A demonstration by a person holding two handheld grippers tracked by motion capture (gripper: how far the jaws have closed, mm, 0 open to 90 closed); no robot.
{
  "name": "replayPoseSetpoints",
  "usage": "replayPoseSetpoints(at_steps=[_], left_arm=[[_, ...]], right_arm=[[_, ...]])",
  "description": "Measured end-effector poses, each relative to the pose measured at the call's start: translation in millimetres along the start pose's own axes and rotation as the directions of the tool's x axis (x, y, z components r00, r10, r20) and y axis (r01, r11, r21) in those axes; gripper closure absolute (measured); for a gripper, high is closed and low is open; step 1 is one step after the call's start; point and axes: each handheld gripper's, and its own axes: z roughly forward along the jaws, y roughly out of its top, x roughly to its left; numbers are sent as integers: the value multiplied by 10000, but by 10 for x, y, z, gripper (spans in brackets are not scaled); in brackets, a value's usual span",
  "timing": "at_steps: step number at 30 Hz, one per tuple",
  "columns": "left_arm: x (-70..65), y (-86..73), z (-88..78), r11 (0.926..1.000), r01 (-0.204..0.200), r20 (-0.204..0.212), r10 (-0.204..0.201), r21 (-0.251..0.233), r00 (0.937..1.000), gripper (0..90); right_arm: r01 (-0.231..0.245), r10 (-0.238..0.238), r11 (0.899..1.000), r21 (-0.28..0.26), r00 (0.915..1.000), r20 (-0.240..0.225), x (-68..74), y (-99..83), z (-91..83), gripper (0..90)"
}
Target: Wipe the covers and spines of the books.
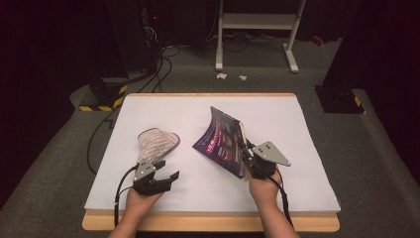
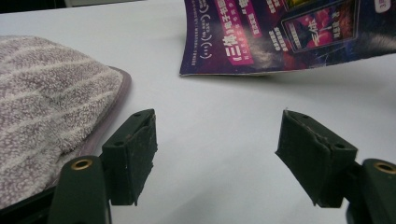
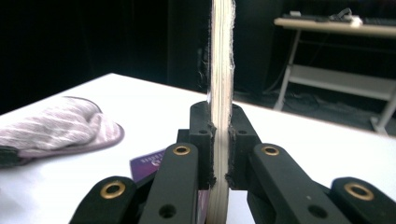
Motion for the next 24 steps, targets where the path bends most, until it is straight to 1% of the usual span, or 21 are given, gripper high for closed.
replayPoseSetpoints(at_steps=[3, 4, 7, 10, 13, 15, 19, 24], left_arm=[[-9, -4, 9, 10000, -20, -56, 20, 15, 10000, 285], [-9, -4, 10, 10000, -40, -63, 40, 22, 10000, 285], [-17, -7, 18, 10000, -71, -82, 71, 61, 9999, 285], [-25, -11, 26, 9999, -110, -69, 111, 100, 9999, 285], [-36, -12, 30, 9999, -141, -107, 142, 96, 9998, 285], [-41, -12, 27, 9998, -194, -136, 195, 78, 9997, 290], [-46, -15, 24, 9997, -216, -126, 217, 80, 9997, 289], [-51, -15, 19, 9997, -225, -129, 226, 86, 9997, 289]], right_arm=[[-155, 150, 9997, 207, 9996, 234, -84, -94, -13, 841], [-209, 198, 9993, 314, 9992, 349, -125, -150, -23, 840], [-313, 279, 9981, 533, 9976, 641, -192, -248, -48, 838], [-514, 440, 9952, 831, 9951, 884, -304, -395, -82, 832], [-603, 500, 9929, 1029, 9938, 994, -360, -471, -99, 818], [-500, 360, 9911, 1237, 9929, 1135, -401, -548, -118, 802], [-544, 334, 9862, 1564, 9904, 1339, -471, -650, -139, 778], [-790, 499, 9774, 1959, 9875, 1495, -558, -763, -146, 758]])
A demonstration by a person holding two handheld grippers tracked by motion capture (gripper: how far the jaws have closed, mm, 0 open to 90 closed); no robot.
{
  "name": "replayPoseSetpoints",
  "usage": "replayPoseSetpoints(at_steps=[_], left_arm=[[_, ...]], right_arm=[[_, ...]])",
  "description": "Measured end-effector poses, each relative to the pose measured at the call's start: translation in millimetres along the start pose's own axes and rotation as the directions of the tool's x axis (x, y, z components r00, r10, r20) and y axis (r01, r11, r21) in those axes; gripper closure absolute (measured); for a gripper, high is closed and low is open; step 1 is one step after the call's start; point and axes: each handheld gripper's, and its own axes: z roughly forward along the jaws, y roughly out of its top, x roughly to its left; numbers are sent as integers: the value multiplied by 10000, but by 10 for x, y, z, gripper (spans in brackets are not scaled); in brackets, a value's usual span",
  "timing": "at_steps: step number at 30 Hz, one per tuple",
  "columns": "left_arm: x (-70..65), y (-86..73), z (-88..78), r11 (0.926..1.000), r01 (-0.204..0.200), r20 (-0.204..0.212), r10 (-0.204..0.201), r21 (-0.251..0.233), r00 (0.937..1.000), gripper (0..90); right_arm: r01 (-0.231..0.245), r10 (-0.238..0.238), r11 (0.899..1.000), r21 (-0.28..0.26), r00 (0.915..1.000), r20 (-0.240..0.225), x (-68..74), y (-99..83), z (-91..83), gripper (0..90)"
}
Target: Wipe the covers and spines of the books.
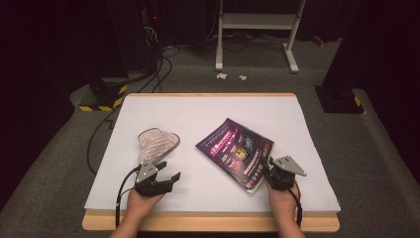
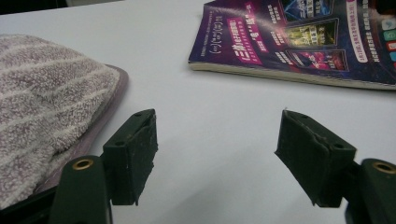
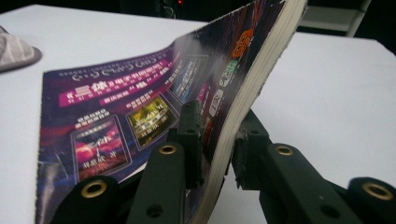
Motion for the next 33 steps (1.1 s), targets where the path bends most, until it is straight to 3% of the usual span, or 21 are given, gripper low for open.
replayPoseSetpoints(at_steps=[10, 17, 33], left_arm=[[-24, 1, 1, 9999, -101, 41, 101, 19, 9999, 289], [-27, 4, 6, 9999, -48, 39, 48, 91, 10000, 289], [-22, 30, 13, 10000, -49, 14, 49, 37, 10000, 289]], right_arm=[[55, -71, 9978, 658, 9997, 244, -59, -89, 24, 697], [-254, 225, 9945, 1014, 9993, 294, -141, -120, 27, 652], [-315, 243, 9915, 1264, 9980, 579, -221, -158, -8, 580]])
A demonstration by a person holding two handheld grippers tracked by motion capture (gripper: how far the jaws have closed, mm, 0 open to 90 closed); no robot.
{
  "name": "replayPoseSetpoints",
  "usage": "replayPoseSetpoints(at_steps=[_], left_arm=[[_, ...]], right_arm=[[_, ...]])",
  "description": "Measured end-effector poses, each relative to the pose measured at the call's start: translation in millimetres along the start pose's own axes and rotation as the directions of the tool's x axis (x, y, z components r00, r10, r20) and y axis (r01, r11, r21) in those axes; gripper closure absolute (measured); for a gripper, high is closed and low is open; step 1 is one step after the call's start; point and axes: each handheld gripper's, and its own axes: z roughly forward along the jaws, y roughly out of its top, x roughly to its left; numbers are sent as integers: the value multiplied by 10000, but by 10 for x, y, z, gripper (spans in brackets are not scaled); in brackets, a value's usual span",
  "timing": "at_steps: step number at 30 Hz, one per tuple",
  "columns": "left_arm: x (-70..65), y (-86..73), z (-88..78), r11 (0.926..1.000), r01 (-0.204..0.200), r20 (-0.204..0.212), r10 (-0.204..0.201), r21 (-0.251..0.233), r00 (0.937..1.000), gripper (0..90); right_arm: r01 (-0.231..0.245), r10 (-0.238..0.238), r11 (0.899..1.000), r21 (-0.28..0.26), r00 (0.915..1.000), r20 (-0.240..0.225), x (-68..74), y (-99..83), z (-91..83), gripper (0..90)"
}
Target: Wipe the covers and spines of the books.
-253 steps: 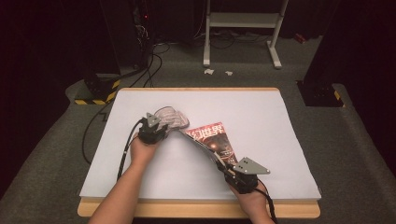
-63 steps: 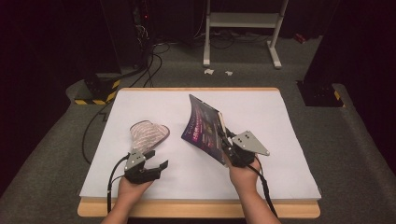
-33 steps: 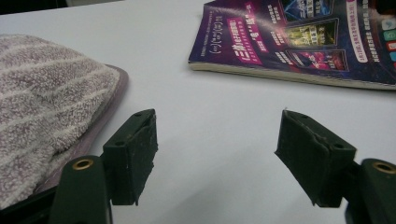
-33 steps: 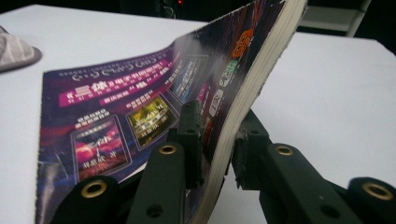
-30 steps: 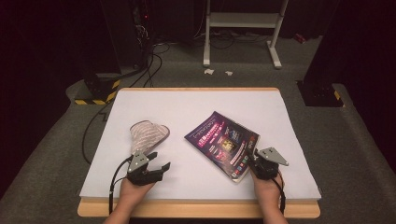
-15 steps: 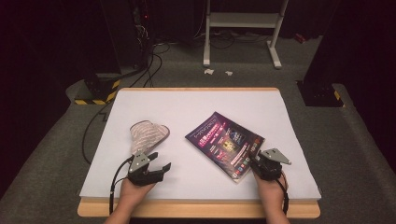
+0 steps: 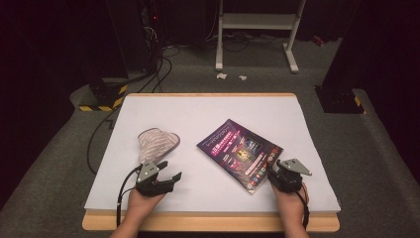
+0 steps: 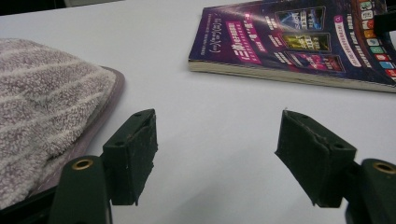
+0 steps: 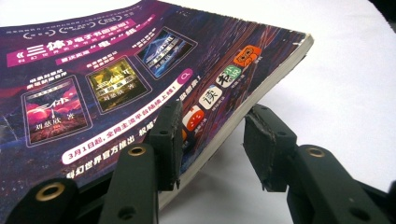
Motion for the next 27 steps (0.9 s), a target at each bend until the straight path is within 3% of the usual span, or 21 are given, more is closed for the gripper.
replayPoseSetpoints(at_steps=[8, 11, 15, 19, 23, 27], left_arm=[[3, 4, 3, 10000, -36, -52, 36, -46, 10000, 287], [1, 3, 9, 10000, -54, -50, 54, -8, 10000, 287], [-8, -1, 7, 10000, -73, -81, 73, -12, 9999, 287], [-14, -6, 13, 9999, -138, -137, 138, 25, 9998, 287], [-14, -8, 25, 9999, -113, -134, 114, 99, 9998, 275], [-15, -2, 23, 9998, -113, -202, 117, 171, 9997, 267]], right_arm=[[83, -77, 9997, -208, 9996, 266, -54, 0, -74, 590], [67, -67, 9997, -252, 10000, -21, -62, 20, -84, 579], [164, -161, 9997, 164, 9996, -240, -73, 58, 32, 502], [26, -13, 9984, 565, 9997, -224, -144, 118, 189, 440], [243, -232, 9945, 1017, 9997, -119, -240, 185, 371, 380], [-78, 108, 9937, 1119, 9996, -265, -332, 274, 475, 343]])
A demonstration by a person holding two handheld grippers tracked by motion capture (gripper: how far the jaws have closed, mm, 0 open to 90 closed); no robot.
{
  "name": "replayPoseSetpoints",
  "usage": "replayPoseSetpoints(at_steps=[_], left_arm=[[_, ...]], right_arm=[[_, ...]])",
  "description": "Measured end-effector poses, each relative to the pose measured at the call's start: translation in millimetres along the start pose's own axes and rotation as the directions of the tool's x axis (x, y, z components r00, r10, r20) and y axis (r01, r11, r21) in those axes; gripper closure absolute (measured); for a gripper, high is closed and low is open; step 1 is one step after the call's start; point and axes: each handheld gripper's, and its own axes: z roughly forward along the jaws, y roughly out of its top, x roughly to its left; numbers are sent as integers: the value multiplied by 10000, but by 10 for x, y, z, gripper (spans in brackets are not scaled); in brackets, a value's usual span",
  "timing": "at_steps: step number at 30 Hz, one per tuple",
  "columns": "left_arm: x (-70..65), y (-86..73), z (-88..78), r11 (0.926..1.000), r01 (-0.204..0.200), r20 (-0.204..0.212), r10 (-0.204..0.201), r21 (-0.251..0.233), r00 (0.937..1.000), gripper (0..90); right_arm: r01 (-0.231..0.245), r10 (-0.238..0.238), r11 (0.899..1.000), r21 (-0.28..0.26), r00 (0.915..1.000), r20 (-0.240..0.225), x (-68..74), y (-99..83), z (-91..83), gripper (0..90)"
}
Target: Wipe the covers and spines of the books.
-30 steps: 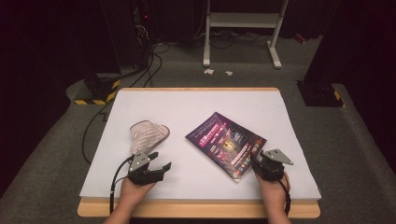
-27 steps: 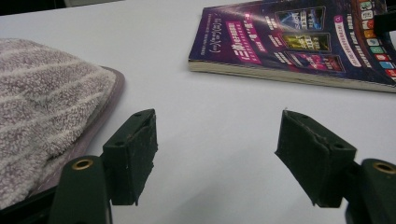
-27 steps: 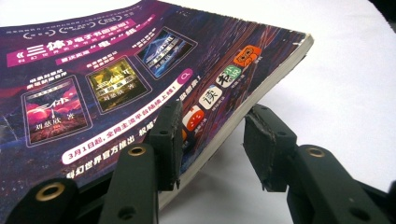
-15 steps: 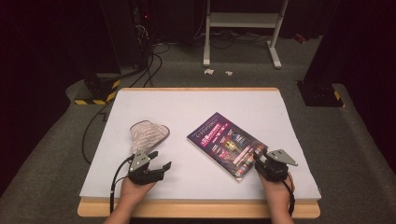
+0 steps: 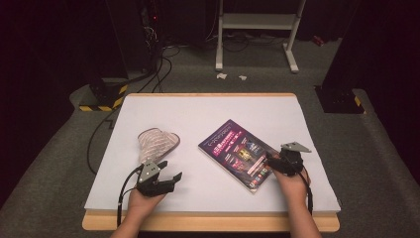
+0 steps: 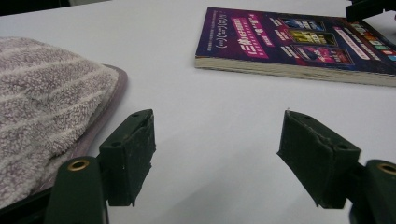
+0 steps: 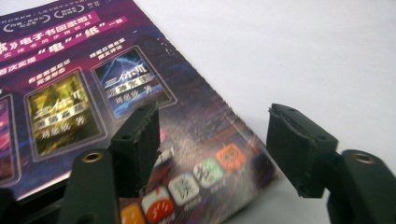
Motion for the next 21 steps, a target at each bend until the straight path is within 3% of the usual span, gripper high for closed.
replayPoseSetpoints(at_steps=[7, 13, 16, 21], left_arm=[[-21, 13, -2, 9998, -93, -76, 94, 196, 9999, 228], [-34, 9, 18, 9988, -94, 0, 94, 483, 10000, 198], [-38, 8, 35, 9973, 66, 53, -70, 725, 10000, 162], [-44, 18, 27, 9974, 81, 23, -83, 716, 10000, 159]], right_arm=[[-41, 60, 9975, 700, 9996, -276, -33, 86, 179, 309], [-346, 404, 9958, 847, 9969, -674, -80, 94, 221, 299], [-298, 358, 9960, 844, 9968, -709, -63, 91, 217, 304], [-155, 232, 9957, 917, 9963, -829, -13, 71, 180, 305]])
